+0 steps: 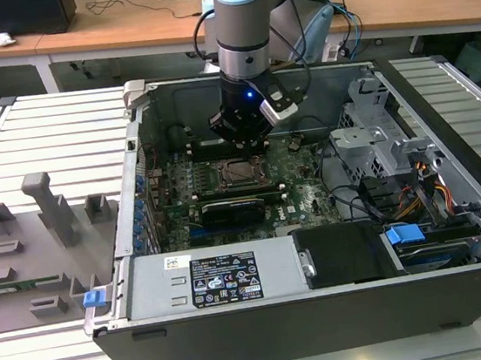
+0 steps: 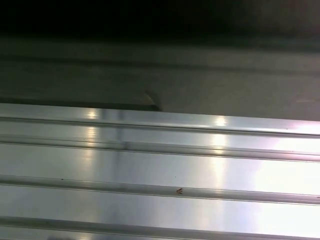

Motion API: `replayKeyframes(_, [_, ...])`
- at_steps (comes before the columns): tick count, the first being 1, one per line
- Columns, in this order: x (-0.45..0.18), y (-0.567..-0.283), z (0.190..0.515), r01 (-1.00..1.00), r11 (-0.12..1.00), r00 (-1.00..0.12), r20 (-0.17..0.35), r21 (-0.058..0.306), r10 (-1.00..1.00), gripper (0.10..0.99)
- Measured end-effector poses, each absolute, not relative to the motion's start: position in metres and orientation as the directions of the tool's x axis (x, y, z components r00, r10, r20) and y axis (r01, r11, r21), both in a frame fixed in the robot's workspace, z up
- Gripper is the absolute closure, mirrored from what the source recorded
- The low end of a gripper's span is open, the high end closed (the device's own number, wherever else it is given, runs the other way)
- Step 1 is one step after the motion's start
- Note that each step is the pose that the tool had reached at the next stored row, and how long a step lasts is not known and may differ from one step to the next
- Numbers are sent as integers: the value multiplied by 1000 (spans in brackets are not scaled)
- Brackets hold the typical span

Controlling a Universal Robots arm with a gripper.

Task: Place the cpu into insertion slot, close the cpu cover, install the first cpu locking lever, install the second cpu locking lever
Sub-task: 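Install the first cpu locking lever, then install the second cpu locking lever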

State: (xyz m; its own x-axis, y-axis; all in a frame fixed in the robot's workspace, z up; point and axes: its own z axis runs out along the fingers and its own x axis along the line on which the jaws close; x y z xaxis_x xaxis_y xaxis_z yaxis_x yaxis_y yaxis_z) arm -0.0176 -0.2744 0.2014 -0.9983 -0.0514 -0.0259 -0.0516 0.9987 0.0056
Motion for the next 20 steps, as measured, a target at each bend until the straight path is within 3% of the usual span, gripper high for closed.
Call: replayKeyframes(20, [-17, -284, 217, -52, 999, -998, -26, 6, -51, 976])
